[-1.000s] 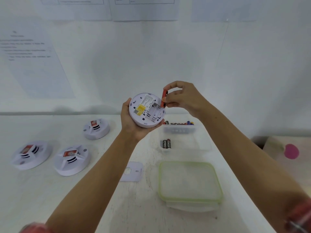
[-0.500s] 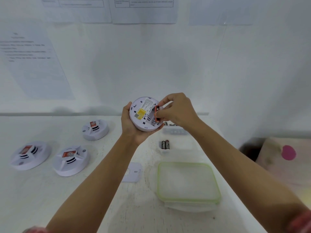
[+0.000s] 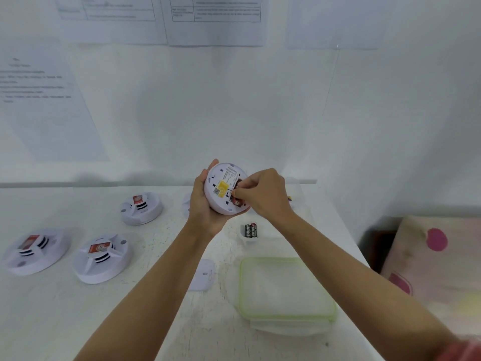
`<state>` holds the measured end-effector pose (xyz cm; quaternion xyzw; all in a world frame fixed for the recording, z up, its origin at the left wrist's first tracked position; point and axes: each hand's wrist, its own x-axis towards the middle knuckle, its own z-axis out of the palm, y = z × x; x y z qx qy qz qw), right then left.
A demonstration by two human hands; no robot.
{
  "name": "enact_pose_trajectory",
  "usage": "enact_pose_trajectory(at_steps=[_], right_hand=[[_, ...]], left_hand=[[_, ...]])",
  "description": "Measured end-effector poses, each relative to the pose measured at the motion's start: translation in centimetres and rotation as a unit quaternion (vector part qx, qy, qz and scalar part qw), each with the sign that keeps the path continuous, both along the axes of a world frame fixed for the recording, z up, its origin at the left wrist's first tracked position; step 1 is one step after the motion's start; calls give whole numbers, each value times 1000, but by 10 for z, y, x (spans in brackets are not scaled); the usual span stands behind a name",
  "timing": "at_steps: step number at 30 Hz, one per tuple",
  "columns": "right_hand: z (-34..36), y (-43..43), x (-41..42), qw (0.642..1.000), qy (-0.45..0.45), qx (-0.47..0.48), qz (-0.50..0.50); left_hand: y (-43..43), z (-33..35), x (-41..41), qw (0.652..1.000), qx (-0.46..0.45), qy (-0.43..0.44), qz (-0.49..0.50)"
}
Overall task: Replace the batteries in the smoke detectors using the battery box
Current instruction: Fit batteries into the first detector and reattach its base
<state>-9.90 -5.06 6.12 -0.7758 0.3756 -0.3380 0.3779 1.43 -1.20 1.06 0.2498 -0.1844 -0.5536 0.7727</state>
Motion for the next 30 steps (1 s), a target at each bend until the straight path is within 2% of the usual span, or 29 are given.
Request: enact_pose_trajectory(at_steps=[7,19,23,26,30], right_hand=[[-14,5,6,998,-44,-28,-36],[-23,9,15,994,-50,-83,-55],[-19,7,13,996,-14,-84,11],[-17,0,6,993,49,-82,76],[-16,-2,2,992,48,-71,91]], left_hand=[[2,4,-4,1000,15,-8,17],[2,9,-4,997,38,-17,59],[6,11,-2,998,40,-17,55],[9,11,3,998,50,-6,48],[11,9,4,997,64,-16,43]])
